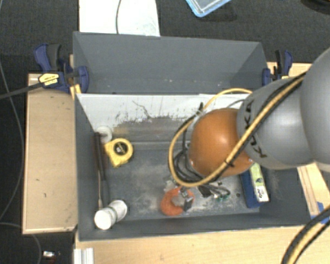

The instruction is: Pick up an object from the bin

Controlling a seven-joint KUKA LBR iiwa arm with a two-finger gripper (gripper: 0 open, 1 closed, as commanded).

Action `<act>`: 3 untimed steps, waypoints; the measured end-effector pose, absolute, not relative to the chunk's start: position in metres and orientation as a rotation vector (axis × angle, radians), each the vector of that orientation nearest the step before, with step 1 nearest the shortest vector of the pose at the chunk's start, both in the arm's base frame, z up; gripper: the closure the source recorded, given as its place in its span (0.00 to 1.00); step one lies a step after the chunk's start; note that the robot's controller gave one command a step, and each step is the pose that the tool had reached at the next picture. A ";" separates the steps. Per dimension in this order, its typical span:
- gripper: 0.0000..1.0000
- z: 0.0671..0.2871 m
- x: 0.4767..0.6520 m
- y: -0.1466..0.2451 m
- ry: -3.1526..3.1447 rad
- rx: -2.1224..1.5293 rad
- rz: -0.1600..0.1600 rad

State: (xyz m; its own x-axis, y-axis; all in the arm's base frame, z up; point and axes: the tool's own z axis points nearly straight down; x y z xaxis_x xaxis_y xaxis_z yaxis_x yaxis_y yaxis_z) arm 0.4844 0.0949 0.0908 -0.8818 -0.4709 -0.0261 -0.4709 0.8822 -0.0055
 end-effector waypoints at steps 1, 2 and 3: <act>1.00 0.091 0.484 0.095 3.022 -0.757 0.001; 1.00 0.160 0.488 0.102 3.019 -0.788 0.001; 1.00 0.235 0.484 0.106 3.033 -0.756 0.003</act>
Offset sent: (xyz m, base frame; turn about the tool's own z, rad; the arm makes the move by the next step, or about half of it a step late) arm 0.0076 0.0126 0.1254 -0.0407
